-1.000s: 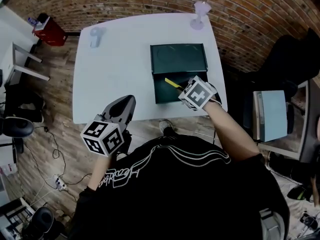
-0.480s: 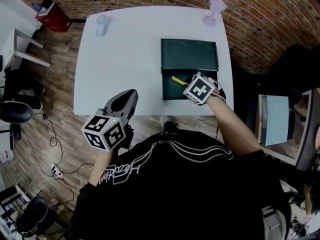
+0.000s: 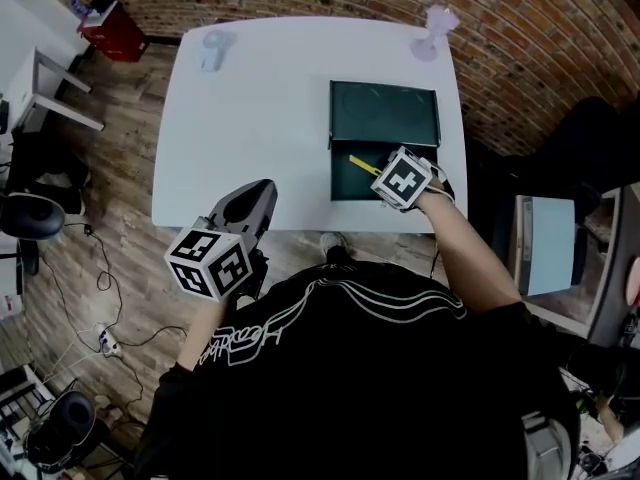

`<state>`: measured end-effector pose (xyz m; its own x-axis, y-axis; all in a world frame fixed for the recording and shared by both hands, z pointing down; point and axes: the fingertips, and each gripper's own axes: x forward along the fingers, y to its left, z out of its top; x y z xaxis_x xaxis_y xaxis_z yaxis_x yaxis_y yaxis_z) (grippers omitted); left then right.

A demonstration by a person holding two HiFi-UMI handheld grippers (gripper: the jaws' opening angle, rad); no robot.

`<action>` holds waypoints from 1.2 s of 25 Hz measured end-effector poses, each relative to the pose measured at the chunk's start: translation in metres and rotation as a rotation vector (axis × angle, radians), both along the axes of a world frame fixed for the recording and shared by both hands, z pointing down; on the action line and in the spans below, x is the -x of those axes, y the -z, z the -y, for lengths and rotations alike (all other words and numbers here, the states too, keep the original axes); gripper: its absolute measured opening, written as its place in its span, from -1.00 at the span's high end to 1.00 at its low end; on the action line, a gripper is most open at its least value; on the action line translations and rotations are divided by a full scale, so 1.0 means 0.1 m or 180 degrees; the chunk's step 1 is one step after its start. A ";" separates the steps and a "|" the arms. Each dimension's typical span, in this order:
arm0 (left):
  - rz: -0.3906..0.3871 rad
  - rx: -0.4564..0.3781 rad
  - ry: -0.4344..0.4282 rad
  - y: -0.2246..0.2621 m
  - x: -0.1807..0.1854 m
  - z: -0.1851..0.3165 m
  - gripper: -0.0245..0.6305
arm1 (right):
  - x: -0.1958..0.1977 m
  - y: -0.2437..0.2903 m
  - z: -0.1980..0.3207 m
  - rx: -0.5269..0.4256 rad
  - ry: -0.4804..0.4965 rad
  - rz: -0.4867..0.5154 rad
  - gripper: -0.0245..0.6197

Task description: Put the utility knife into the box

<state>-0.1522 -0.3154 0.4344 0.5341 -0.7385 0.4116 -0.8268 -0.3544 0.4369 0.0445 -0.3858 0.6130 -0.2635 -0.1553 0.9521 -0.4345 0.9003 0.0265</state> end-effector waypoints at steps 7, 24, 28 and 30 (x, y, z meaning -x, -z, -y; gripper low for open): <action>0.0008 -0.0001 -0.0075 0.03 -0.04 -0.08 0.83 | 0.08 0.31 -0.07 -0.0053 -0.0176 0.0447 0.17; -0.0140 -0.0371 -0.0720 0.56 -0.70 -0.50 0.83 | 0.18 2.32 -1.00 -0.0648 -0.0945 0.3400 0.91; -0.0187 -0.0478 -0.0801 0.70 -0.80 -0.61 0.82 | 0.11 2.53 -1.16 -0.0807 -0.0946 0.3649 0.91; -0.0187 -0.0506 -0.0810 0.73 -0.81 -0.66 0.82 | 0.13 2.57 -1.24 -0.0787 -0.0937 0.3727 0.91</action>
